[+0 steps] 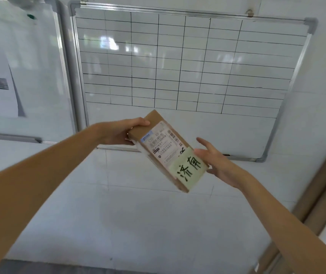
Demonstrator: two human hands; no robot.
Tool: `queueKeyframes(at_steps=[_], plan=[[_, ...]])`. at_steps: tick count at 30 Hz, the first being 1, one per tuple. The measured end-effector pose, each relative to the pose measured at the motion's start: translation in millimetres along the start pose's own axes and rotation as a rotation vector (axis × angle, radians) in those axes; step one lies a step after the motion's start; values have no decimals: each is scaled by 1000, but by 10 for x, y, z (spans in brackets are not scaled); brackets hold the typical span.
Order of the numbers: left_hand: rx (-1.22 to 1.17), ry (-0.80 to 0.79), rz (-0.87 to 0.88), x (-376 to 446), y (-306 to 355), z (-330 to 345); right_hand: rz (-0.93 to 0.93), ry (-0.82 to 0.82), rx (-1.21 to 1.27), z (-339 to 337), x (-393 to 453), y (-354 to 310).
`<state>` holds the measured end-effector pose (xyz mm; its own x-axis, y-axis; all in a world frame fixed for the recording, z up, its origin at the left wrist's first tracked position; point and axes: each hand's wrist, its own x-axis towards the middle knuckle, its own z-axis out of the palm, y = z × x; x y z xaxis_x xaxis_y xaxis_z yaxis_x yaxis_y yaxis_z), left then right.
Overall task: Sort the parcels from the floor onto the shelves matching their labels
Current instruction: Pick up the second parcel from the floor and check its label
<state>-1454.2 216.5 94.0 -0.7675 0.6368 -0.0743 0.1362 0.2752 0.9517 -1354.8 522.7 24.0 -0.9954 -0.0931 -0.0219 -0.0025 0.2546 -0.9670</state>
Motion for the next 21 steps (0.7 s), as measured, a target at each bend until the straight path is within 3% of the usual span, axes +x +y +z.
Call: queueKeyframes(at_steps=[3, 8, 11, 15, 17, 21], plan=[[79, -66, -40, 23, 176, 13, -38, -117, 30, 223, -22, -73], [181, -83, -43, 59, 309, 129, -110, -146, 183, 466, 15, 5], [97, 20, 32, 119, 306, 207, -156, -75, 291, 548, 51, 79], [115, 386, 87, 264, 306, 439, -185, 33, 414, 518, 91, 49], [77, 481, 182, 275, 324, 548, -208, 85, 490, 487, 105, -31], [-140, 366, 294, 273, 382, 902, -329, 169, 574, 473, 85, -302]])
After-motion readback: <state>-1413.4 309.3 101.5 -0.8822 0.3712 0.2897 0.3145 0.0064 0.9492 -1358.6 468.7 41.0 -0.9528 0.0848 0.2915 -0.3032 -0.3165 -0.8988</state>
